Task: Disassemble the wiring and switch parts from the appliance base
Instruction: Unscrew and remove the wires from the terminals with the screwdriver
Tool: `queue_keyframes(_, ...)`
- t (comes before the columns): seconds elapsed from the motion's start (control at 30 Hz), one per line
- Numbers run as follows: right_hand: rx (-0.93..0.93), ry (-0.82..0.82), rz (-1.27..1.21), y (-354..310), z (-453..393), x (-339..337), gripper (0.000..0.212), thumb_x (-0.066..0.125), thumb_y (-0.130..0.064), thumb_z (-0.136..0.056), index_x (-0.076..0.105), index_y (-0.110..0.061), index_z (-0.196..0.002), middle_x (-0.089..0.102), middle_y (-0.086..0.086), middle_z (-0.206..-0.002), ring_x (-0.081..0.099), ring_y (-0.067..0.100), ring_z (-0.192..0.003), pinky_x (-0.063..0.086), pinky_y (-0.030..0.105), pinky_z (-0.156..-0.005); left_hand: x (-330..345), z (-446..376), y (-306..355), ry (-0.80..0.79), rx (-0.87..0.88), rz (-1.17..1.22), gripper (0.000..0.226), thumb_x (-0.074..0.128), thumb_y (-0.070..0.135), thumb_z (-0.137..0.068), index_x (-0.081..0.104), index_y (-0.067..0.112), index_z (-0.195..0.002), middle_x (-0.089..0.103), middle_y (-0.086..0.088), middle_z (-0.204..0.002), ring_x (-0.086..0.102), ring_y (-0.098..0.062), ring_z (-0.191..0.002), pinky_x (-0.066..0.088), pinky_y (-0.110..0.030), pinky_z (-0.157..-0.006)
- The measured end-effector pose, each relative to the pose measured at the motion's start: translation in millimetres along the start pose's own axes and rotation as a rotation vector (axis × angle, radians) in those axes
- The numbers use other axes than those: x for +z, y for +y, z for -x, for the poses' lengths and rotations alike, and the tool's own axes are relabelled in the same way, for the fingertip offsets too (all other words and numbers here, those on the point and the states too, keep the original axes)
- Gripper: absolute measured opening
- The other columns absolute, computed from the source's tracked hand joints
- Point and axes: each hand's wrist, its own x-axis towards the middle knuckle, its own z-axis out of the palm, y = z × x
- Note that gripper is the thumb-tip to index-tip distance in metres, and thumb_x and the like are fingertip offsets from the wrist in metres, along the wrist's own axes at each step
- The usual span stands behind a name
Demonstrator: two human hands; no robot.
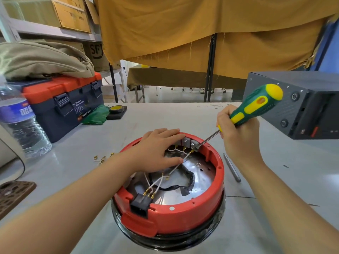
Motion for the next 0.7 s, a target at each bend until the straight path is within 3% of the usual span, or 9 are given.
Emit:
queue_keyframes(0.2,-0.078,-0.033,0.025,0.5,3.8,3.8,0.031,0.051,-0.012,-0.079,0.04,-0.022,-0.052,0.041,-0.003,-0.047,0.042,0.005,-0.047,0.033,0.013,-0.05,-1.7,2.7,2.5,0.067,0.033,0.127,0.044,0.057,0.043,-0.087,0.043,0.041,-0.129,0.025,0.01,-0.154,0.017,-0.016,-0.143,0.017,-0.046,-0.115)
queue_keyframes(0.33,-0.104,-0.032,0.046,0.9,3.5,4.1,0.031,0.051,-0.014,-0.081,0.042,-0.021,-0.052,0.042,-0.002,-0.048,0.043,0.005,-0.048,0.033,0.013,-0.05,-1.4,2.7,2.5,0.061,0.034,0.118,0.029,0.058,0.04,-0.087,0.053,0.04,-0.115,0.023,0.009,-0.155,0.016,-0.017,-0.143,0.015,-0.046,-0.115)
queue_keyframes(0.7,0.006,-0.034,0.0,2.3,1.7,5.4,0.03,0.049,-0.019,-0.08,0.04,-0.015,-0.052,0.035,-0.007,-0.044,0.037,0.009,-0.045,0.032,0.019,-0.048,5.7,0.8,2.1,0.04,0.031,0.0,0.03,0.051,0.047,-0.089,0.053,0.048,-0.119,0.015,0.011,-0.155,0.01,-0.018,-0.142,0.007,-0.044,-0.114)
